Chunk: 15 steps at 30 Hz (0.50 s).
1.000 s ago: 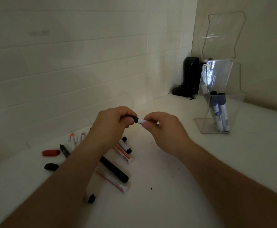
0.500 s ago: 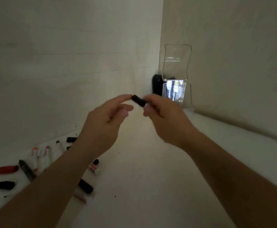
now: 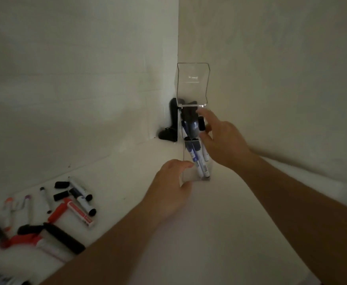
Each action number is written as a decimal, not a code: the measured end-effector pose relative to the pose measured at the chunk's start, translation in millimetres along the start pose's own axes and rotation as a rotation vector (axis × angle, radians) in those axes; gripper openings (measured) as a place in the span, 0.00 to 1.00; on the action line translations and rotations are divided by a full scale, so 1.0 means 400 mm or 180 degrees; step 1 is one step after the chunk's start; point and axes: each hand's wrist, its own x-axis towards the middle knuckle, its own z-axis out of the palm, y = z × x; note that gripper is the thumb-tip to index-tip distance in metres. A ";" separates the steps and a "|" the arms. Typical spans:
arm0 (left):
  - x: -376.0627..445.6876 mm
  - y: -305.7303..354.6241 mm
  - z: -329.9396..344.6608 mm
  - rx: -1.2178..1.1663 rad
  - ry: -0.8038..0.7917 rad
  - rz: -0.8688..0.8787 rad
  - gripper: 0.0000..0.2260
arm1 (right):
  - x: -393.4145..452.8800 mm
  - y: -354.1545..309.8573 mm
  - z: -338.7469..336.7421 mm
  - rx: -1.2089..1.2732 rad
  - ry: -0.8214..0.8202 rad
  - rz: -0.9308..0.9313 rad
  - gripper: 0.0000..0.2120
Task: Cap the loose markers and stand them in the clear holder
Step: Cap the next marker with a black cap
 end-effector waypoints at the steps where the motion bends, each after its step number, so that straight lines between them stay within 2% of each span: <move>1: -0.002 -0.002 0.010 0.0020 -0.0015 0.0003 0.22 | 0.001 0.010 0.007 -0.0080 -0.0032 -0.0046 0.20; 4: -0.010 -0.013 0.027 0.0067 -0.0081 0.0022 0.25 | -0.009 0.028 0.019 -0.0141 -0.0267 -0.0025 0.17; 8: -0.010 -0.018 0.017 -0.0051 -0.0142 0.0056 0.21 | -0.019 0.045 0.032 0.0196 -0.0315 0.0194 0.21; 10: -0.010 -0.016 -0.011 -0.0037 -0.0124 0.0072 0.18 | -0.023 0.040 0.036 0.0041 -0.0015 0.0350 0.22; 12: -0.013 -0.014 -0.063 0.0058 -0.0020 0.0057 0.15 | -0.035 0.012 0.039 -0.0204 0.0628 0.0351 0.21; 14: -0.024 -0.024 -0.138 0.0096 0.0065 -0.0045 0.13 | -0.048 -0.041 0.047 -0.0165 0.1039 0.0015 0.20; 15: -0.032 -0.035 -0.181 0.0114 0.0098 -0.0104 0.12 | -0.054 -0.073 0.058 -0.0003 0.1033 -0.0156 0.20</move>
